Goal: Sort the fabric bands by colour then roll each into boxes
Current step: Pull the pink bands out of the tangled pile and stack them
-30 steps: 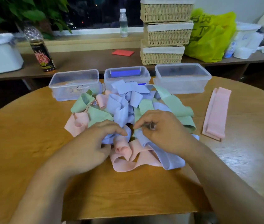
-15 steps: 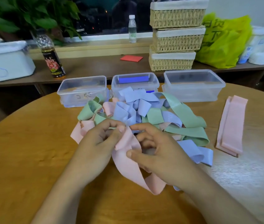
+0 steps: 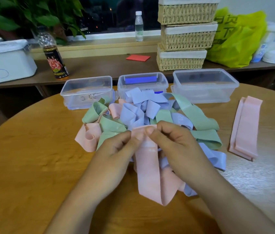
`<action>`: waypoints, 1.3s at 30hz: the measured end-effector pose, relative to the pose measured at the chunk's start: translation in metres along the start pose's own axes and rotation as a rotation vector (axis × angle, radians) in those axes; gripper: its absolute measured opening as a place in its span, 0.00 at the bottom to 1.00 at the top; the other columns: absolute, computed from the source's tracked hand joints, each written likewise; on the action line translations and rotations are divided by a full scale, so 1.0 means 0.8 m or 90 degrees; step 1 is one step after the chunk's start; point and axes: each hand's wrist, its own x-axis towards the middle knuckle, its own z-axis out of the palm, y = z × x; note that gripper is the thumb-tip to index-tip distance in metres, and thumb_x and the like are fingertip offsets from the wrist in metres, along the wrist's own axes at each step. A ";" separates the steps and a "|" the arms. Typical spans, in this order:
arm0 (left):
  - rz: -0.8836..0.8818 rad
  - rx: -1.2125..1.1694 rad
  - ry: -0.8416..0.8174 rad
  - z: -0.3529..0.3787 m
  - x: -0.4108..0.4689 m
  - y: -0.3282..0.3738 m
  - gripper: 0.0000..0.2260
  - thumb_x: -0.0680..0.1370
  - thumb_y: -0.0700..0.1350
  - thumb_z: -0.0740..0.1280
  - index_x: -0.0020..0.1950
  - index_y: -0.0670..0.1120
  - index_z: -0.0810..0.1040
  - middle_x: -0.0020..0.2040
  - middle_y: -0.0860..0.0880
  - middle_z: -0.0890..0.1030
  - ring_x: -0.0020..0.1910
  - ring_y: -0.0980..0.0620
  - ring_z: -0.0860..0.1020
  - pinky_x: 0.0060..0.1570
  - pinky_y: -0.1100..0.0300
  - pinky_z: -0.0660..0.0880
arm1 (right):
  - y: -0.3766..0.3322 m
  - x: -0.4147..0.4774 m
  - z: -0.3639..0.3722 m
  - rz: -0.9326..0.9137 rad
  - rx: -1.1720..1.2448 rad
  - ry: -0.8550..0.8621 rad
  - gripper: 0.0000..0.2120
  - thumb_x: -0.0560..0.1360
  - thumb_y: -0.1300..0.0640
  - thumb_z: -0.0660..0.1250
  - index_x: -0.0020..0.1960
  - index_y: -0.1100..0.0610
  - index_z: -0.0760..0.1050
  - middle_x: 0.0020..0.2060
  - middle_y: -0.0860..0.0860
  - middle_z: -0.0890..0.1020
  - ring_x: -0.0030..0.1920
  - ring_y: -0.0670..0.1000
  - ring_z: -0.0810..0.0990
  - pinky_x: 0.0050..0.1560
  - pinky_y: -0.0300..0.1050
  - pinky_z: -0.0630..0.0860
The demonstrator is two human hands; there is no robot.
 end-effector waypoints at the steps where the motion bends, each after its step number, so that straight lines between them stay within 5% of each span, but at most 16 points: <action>1: 0.006 -0.005 -0.032 0.001 -0.002 0.004 0.13 0.81 0.61 0.65 0.57 0.59 0.86 0.53 0.58 0.87 0.53 0.58 0.84 0.55 0.54 0.81 | -0.001 0.000 -0.001 0.007 0.026 0.016 0.18 0.85 0.46 0.66 0.45 0.59 0.79 0.41 0.65 0.78 0.42 0.65 0.80 0.44 0.70 0.78; 5: 0.009 0.062 -0.070 0.002 -0.006 0.008 0.09 0.84 0.54 0.66 0.58 0.56 0.85 0.52 0.59 0.87 0.53 0.59 0.83 0.53 0.60 0.79 | -0.004 -0.002 -0.007 0.002 0.032 0.029 0.12 0.85 0.47 0.65 0.49 0.52 0.82 0.42 0.57 0.83 0.45 0.61 0.84 0.43 0.70 0.82; 8: 0.036 0.134 0.093 -0.024 0.005 -0.001 0.10 0.86 0.50 0.65 0.50 0.51 0.84 0.46 0.55 0.85 0.48 0.56 0.81 0.48 0.56 0.76 | 0.001 -0.001 -0.008 0.021 0.010 0.041 0.11 0.85 0.47 0.65 0.50 0.49 0.83 0.41 0.54 0.84 0.45 0.59 0.85 0.44 0.69 0.83; 11: 0.016 0.372 0.271 -0.081 0.021 -0.029 0.03 0.82 0.49 0.68 0.53 0.57 0.81 0.49 0.58 0.82 0.52 0.53 0.78 0.48 0.52 0.74 | 0.008 0.000 -0.006 0.055 0.035 0.046 0.13 0.85 0.48 0.65 0.50 0.55 0.83 0.41 0.58 0.84 0.43 0.62 0.85 0.42 0.68 0.84; 15: -0.132 0.598 0.201 -0.116 0.019 -0.059 0.10 0.79 0.61 0.67 0.58 0.61 0.80 0.58 0.59 0.77 0.62 0.48 0.72 0.61 0.45 0.71 | 0.013 0.001 -0.004 0.068 0.013 0.035 0.14 0.85 0.50 0.65 0.48 0.58 0.82 0.38 0.58 0.83 0.35 0.51 0.82 0.34 0.46 0.80; 20: -0.104 0.632 0.257 -0.116 0.019 -0.056 0.06 0.79 0.61 0.71 0.50 0.61 0.82 0.62 0.58 0.76 0.65 0.50 0.69 0.63 0.47 0.68 | 0.010 0.001 0.000 0.069 0.014 0.025 0.13 0.85 0.51 0.65 0.48 0.57 0.82 0.38 0.58 0.83 0.35 0.50 0.82 0.34 0.43 0.79; 26: 0.220 0.310 0.268 -0.109 -0.001 -0.013 0.06 0.81 0.54 0.69 0.49 0.53 0.83 0.56 0.57 0.82 0.64 0.51 0.76 0.63 0.58 0.70 | -0.004 0.000 0.002 0.066 0.033 0.039 0.13 0.84 0.49 0.66 0.48 0.55 0.84 0.41 0.57 0.85 0.45 0.61 0.85 0.46 0.61 0.83; 28: 0.244 0.149 0.232 -0.098 -0.014 0.009 0.08 0.82 0.50 0.69 0.50 0.47 0.82 0.48 0.48 0.83 0.55 0.46 0.80 0.57 0.50 0.76 | -0.014 -0.001 0.004 0.056 0.043 0.053 0.13 0.84 0.49 0.67 0.47 0.53 0.84 0.40 0.56 0.85 0.44 0.59 0.85 0.48 0.60 0.84; 31: 0.308 -0.010 0.171 -0.078 -0.029 0.042 0.05 0.81 0.46 0.69 0.49 0.45 0.81 0.40 0.42 0.79 0.41 0.50 0.78 0.43 0.57 0.76 | -0.024 -0.003 0.008 0.042 0.056 0.064 0.13 0.83 0.49 0.68 0.47 0.54 0.85 0.39 0.56 0.85 0.41 0.57 0.84 0.43 0.52 0.83; 35: 0.300 -0.123 0.104 -0.052 -0.037 0.063 0.07 0.80 0.47 0.69 0.48 0.43 0.80 0.34 0.49 0.76 0.35 0.57 0.72 0.36 0.67 0.71 | -0.038 -0.009 0.021 0.039 0.110 0.041 0.13 0.84 0.52 0.68 0.45 0.55 0.86 0.37 0.60 0.83 0.35 0.53 0.82 0.34 0.41 0.79; 39: 0.176 -0.169 0.102 -0.025 -0.021 0.045 0.07 0.79 0.46 0.72 0.48 0.43 0.82 0.34 0.43 0.74 0.36 0.47 0.71 0.38 0.56 0.71 | -0.043 -0.016 0.029 0.042 0.159 0.029 0.14 0.84 0.58 0.67 0.42 0.55 0.86 0.35 0.59 0.83 0.33 0.51 0.81 0.33 0.42 0.79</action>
